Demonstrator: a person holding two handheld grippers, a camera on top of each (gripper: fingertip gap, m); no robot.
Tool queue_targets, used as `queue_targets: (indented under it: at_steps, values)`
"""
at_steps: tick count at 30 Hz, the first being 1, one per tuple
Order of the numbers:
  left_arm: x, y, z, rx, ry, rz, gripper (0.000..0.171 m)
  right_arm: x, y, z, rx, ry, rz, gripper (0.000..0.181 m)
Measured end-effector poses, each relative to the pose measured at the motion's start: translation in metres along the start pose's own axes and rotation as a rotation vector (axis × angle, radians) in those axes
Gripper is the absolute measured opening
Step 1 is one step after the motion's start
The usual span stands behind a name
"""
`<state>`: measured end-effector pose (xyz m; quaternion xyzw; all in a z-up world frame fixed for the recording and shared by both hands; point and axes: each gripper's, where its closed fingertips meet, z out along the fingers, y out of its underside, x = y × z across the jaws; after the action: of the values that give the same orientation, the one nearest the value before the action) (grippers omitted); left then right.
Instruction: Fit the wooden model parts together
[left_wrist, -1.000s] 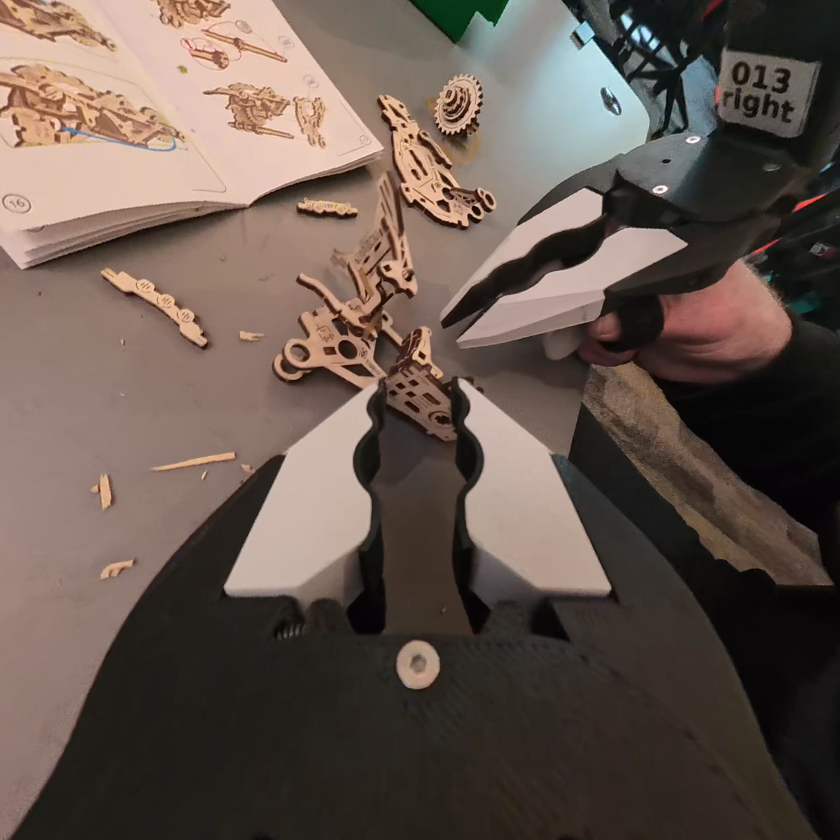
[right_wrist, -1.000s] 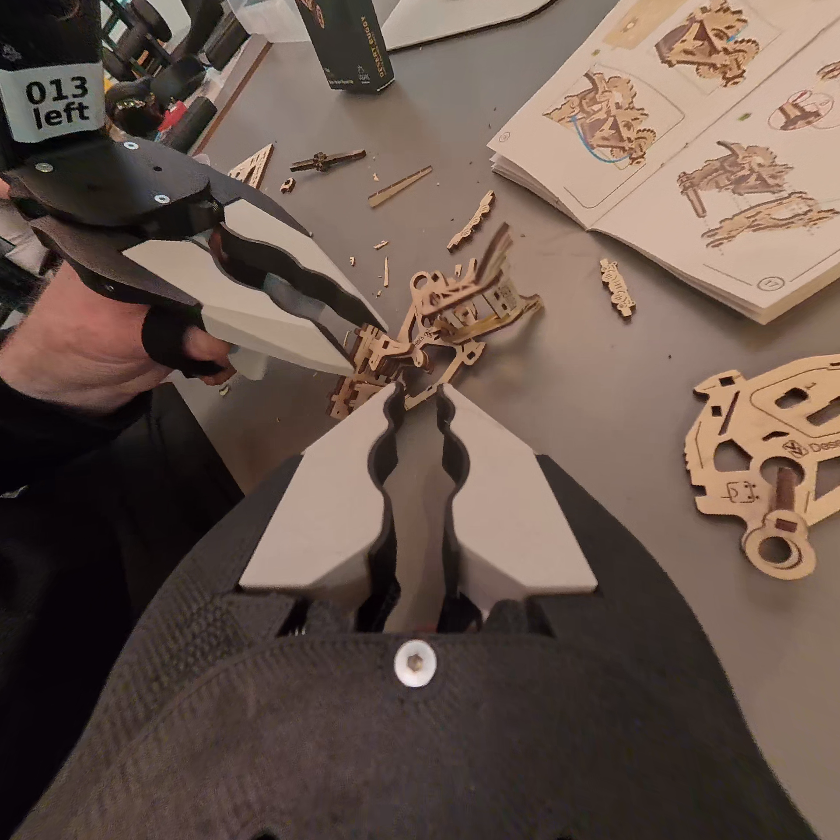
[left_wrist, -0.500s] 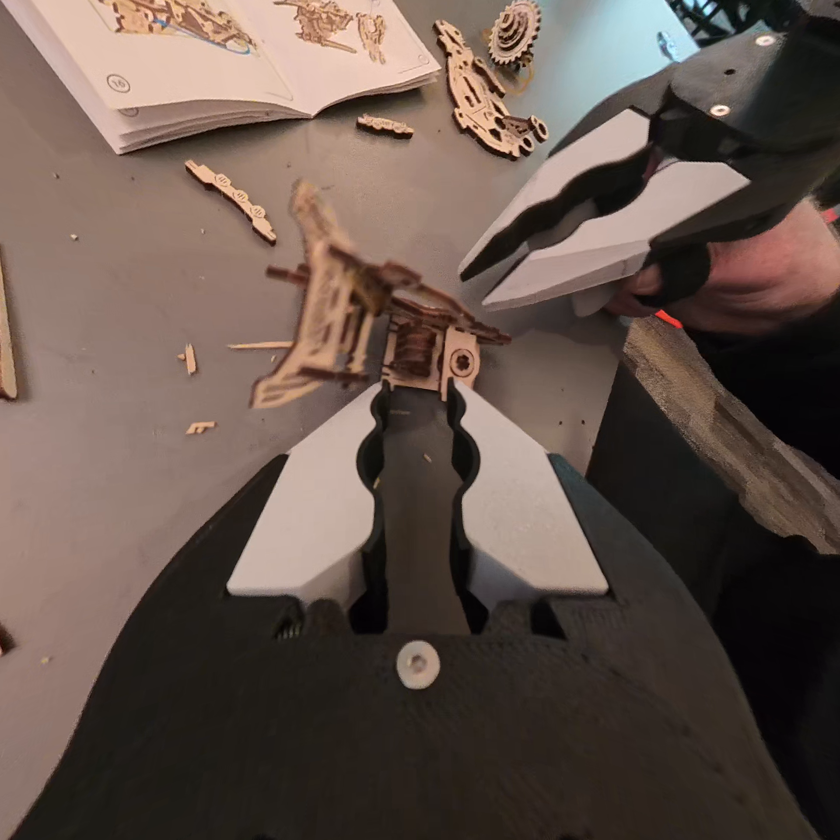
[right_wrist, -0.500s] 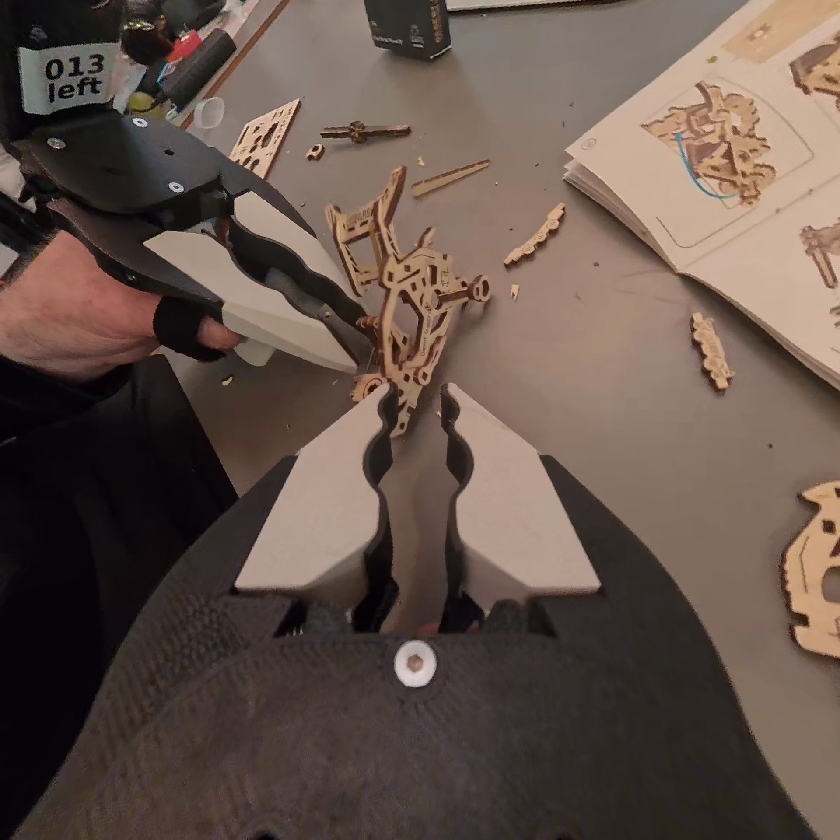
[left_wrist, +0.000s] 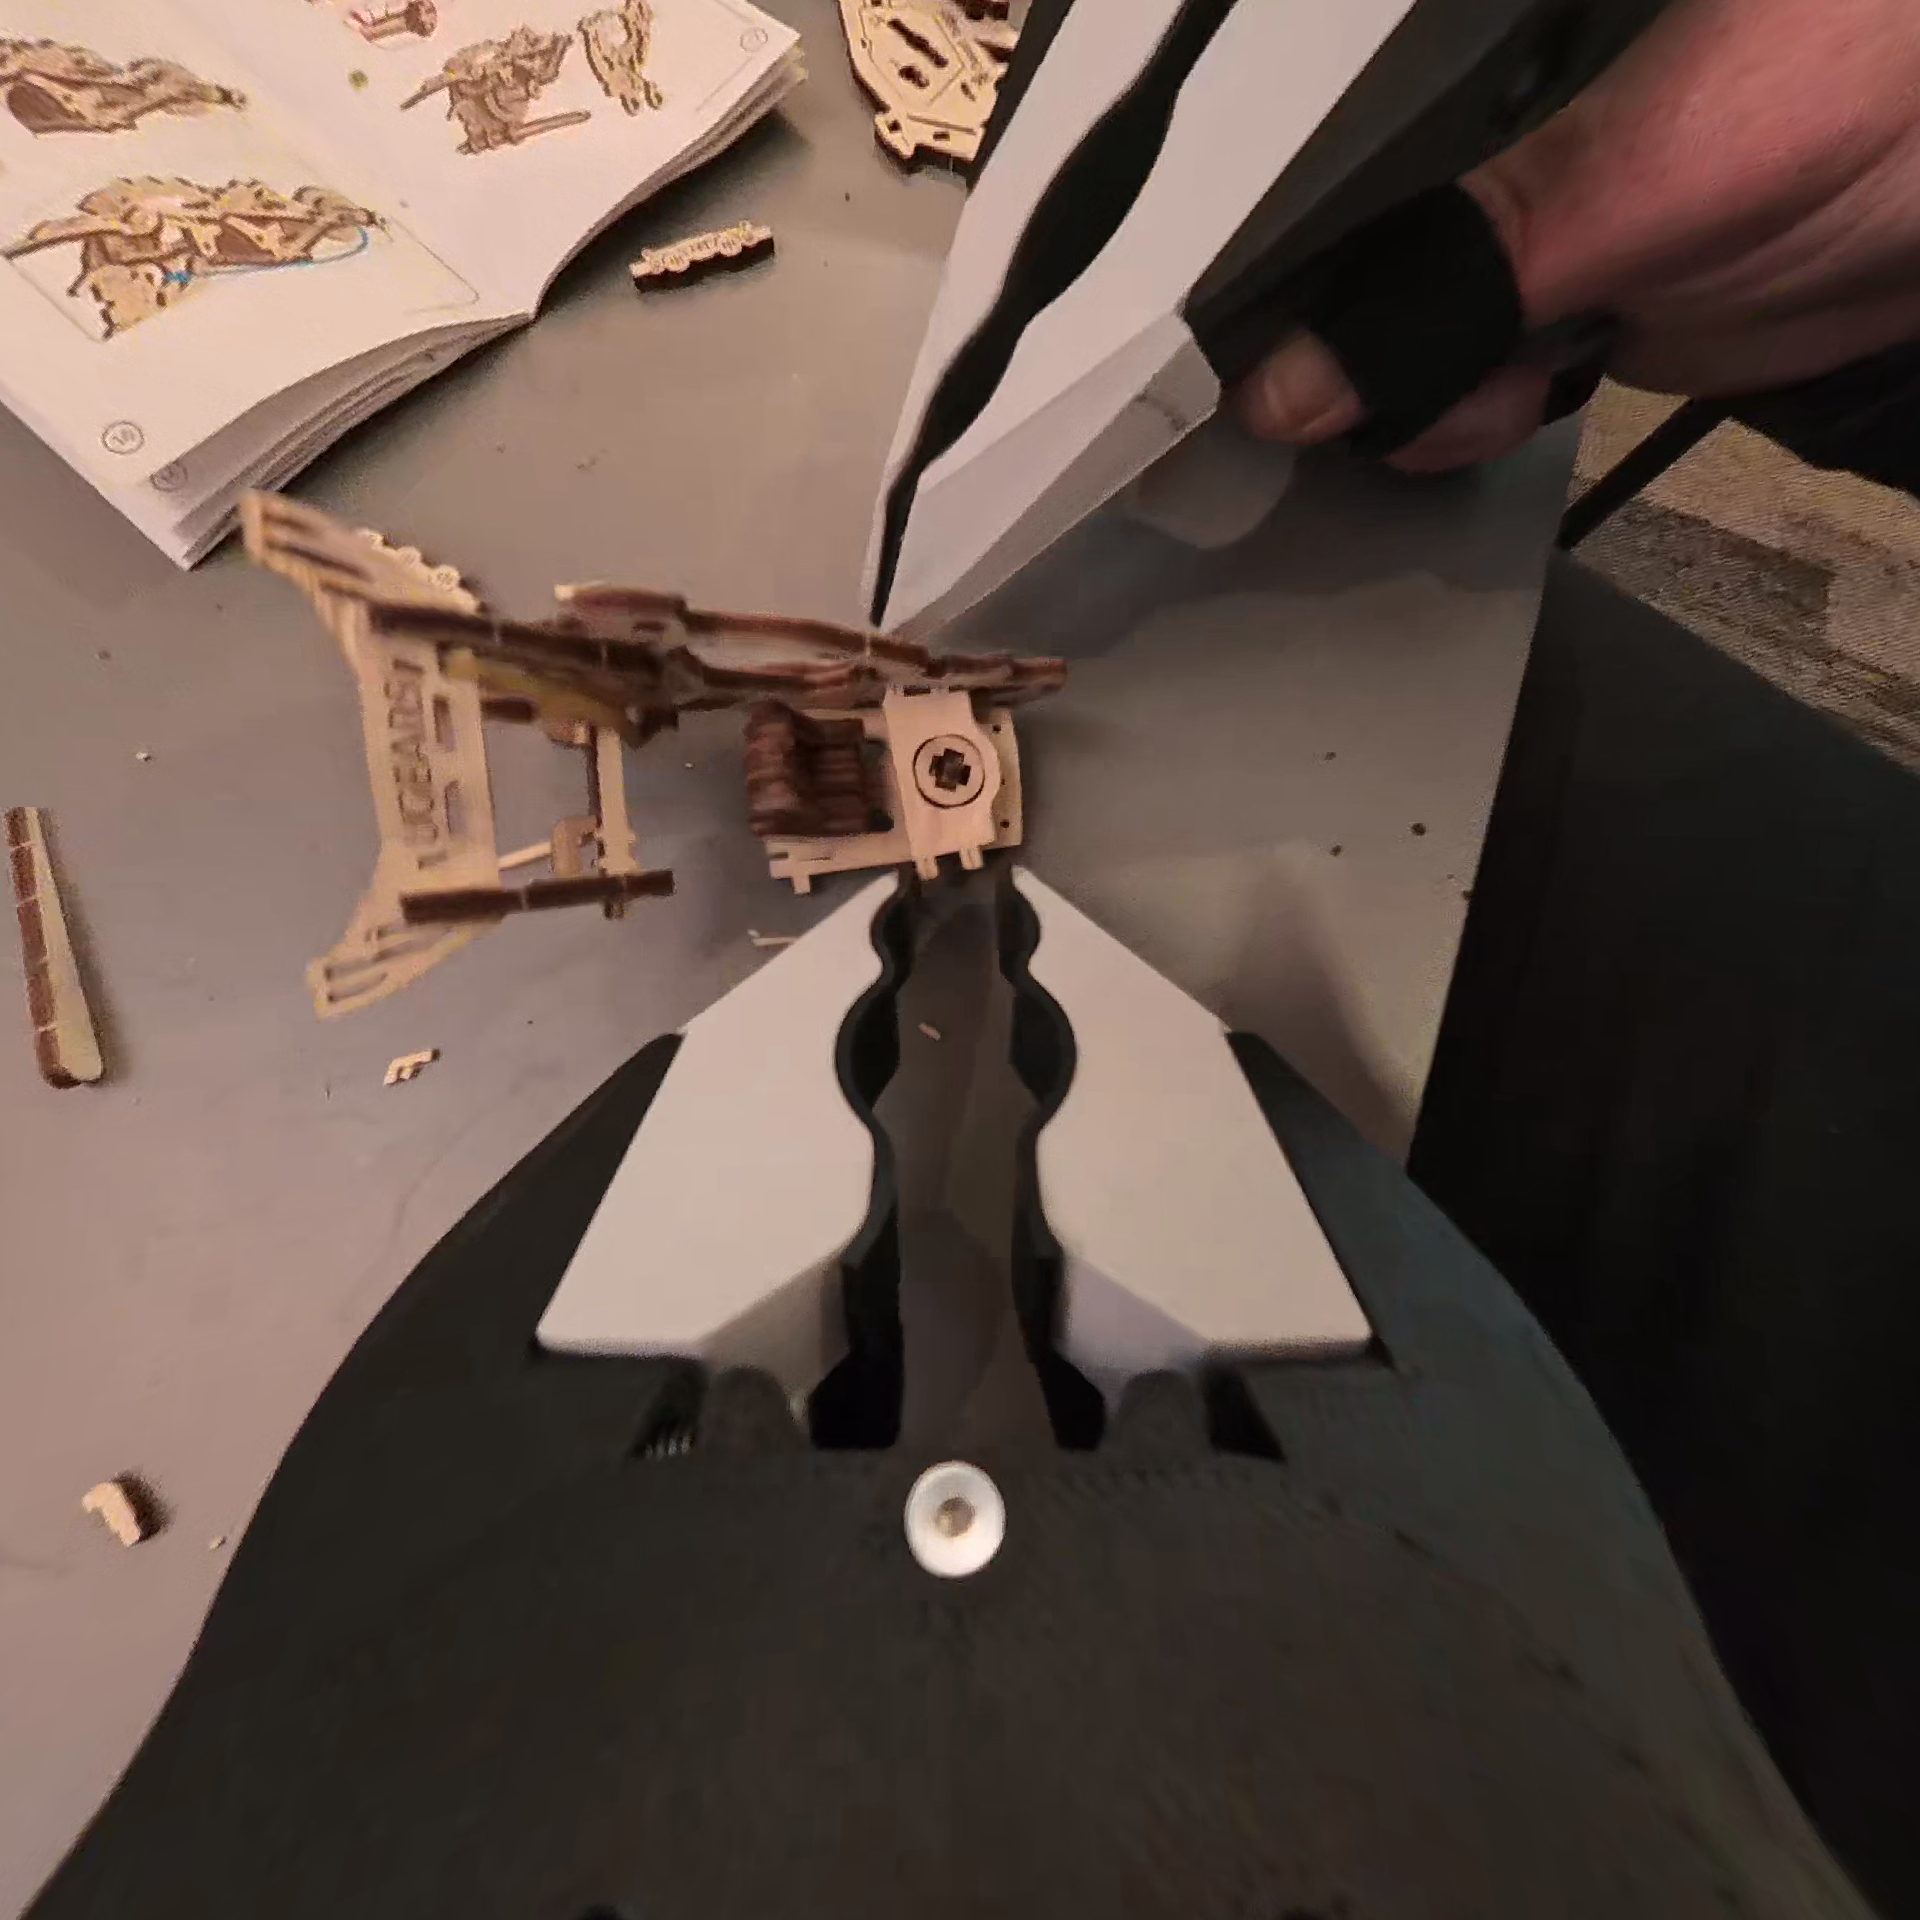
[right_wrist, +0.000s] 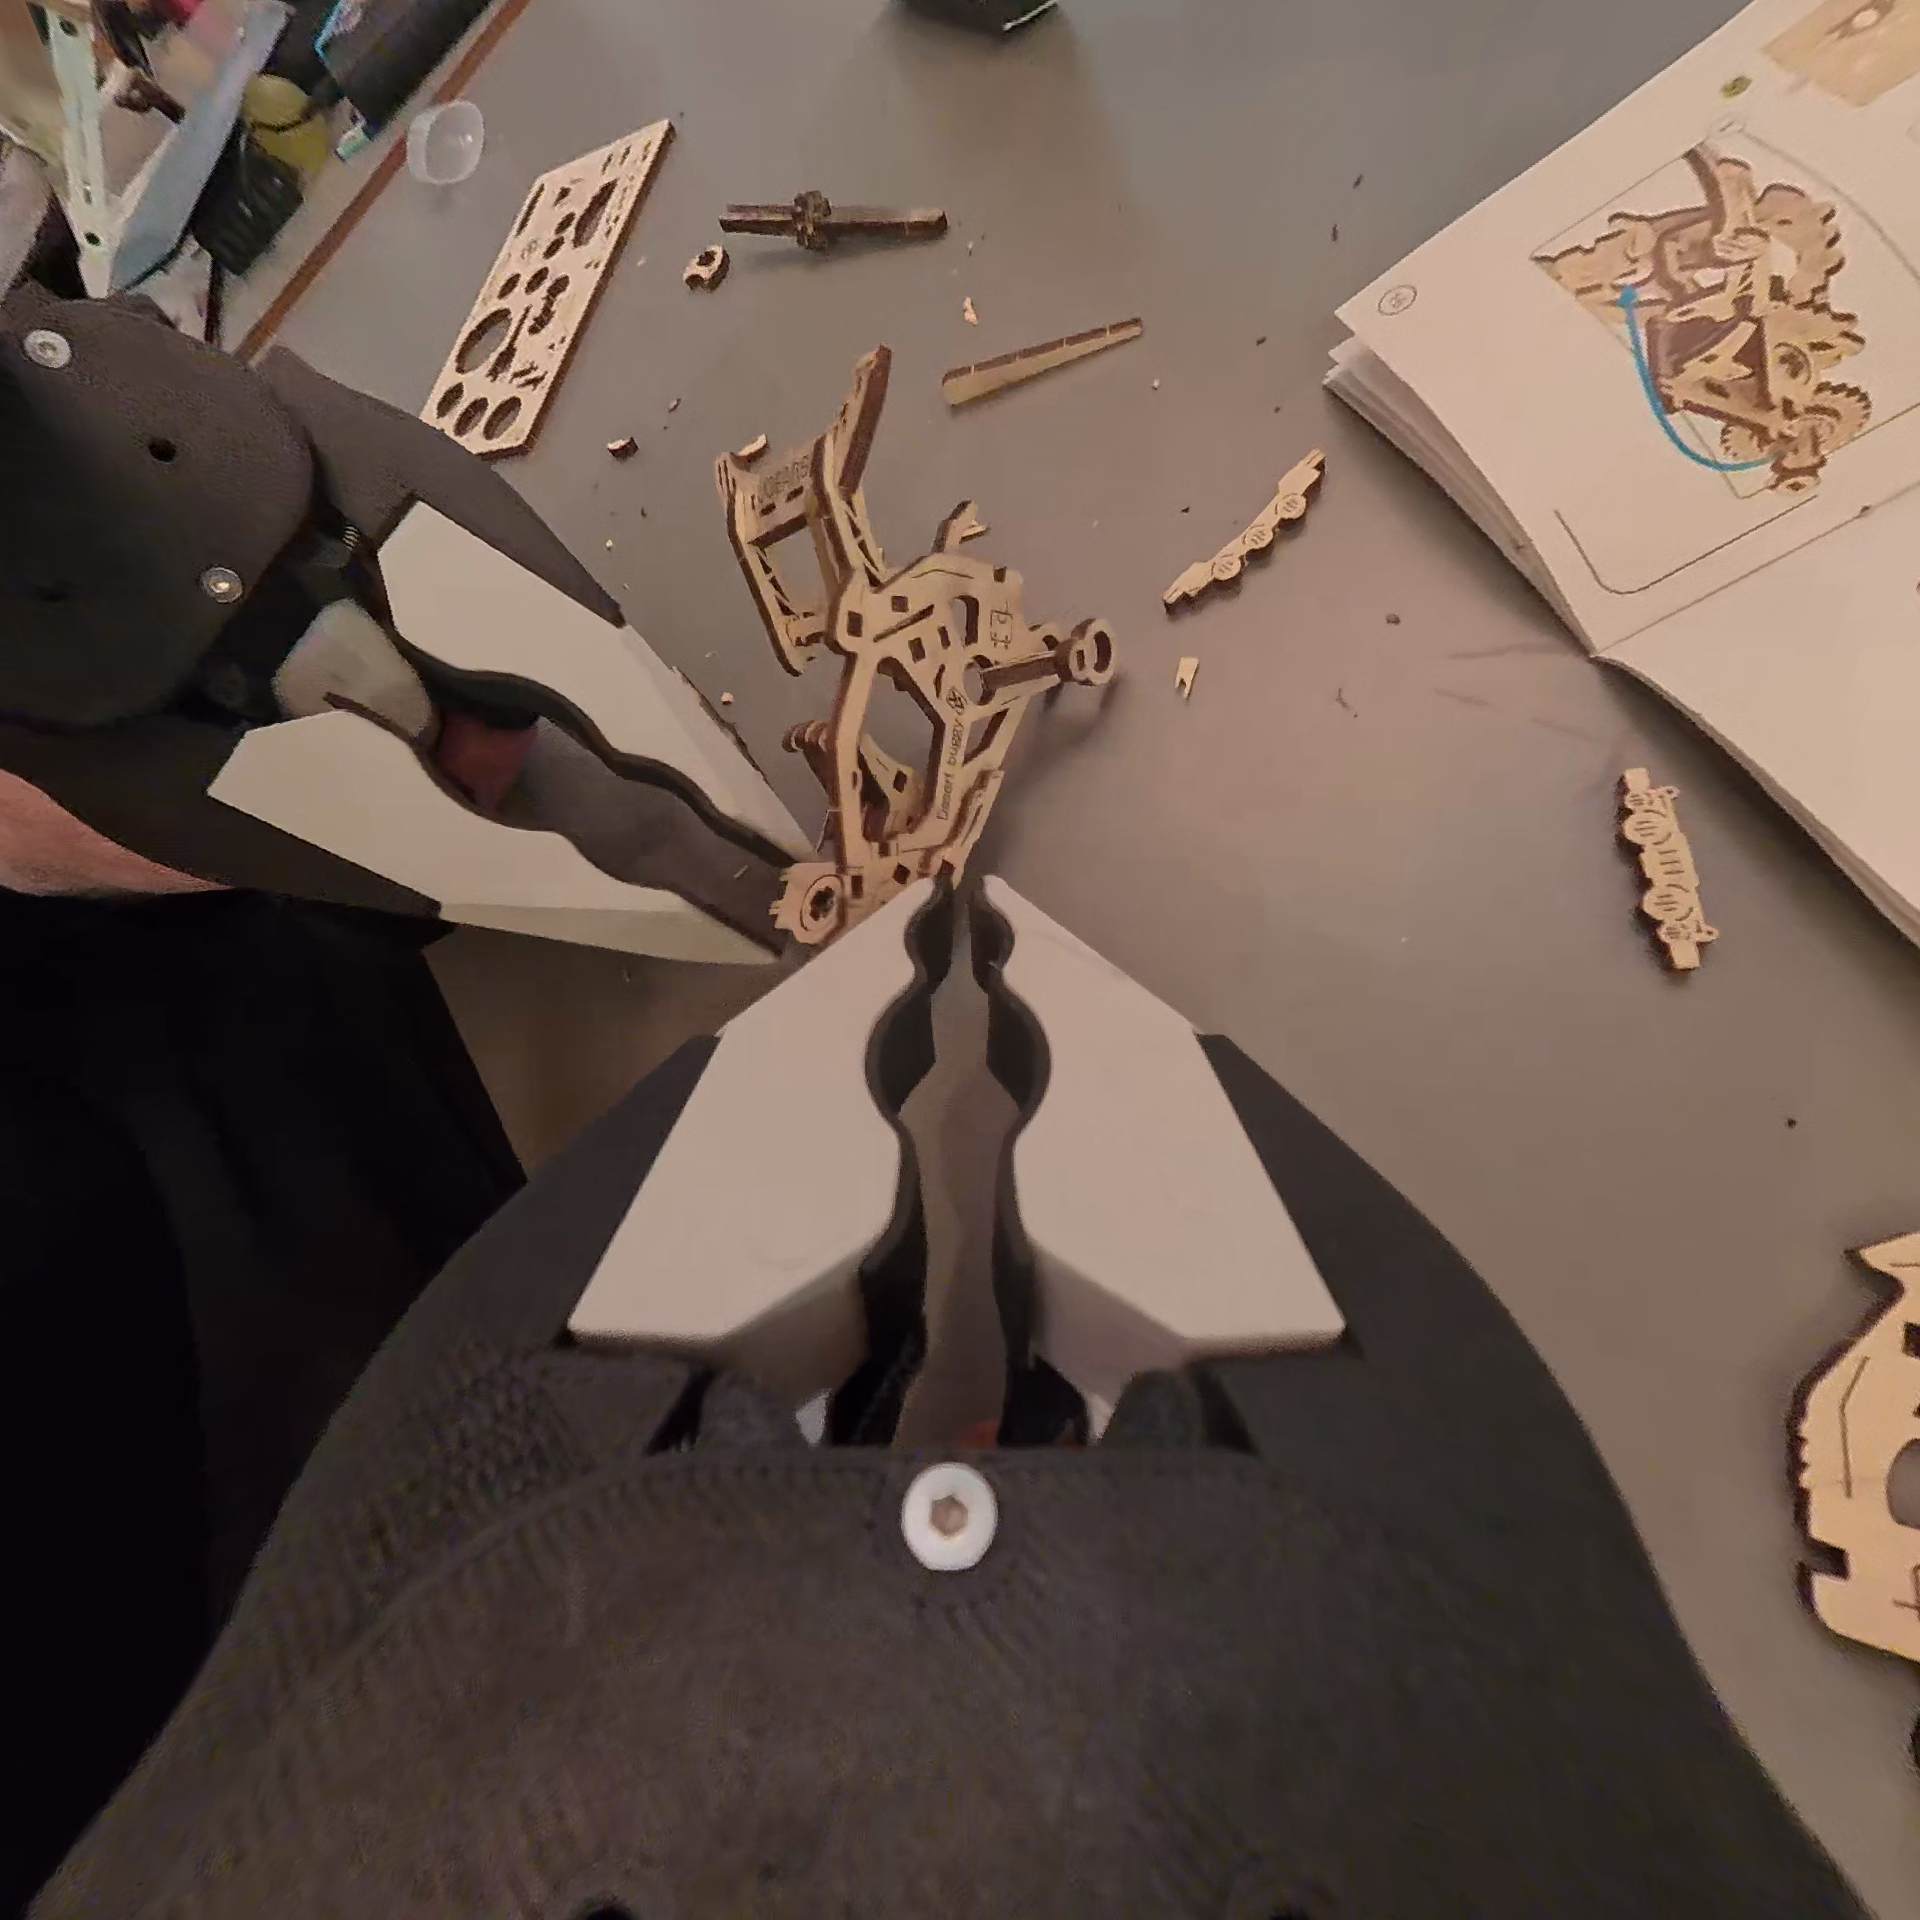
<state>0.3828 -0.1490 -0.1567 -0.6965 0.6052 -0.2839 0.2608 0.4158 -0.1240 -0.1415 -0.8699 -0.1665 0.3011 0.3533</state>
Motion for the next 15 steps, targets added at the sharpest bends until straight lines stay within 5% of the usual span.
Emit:
queue_targets:
  at_steps: [15]
  values:
    - [0.0017, -0.0043, 0.0012, 0.029, 0.043, 0.044, 0.008, -0.0011, 0.0009, 0.0046, -0.022, 0.026, -0.064, 0.0]
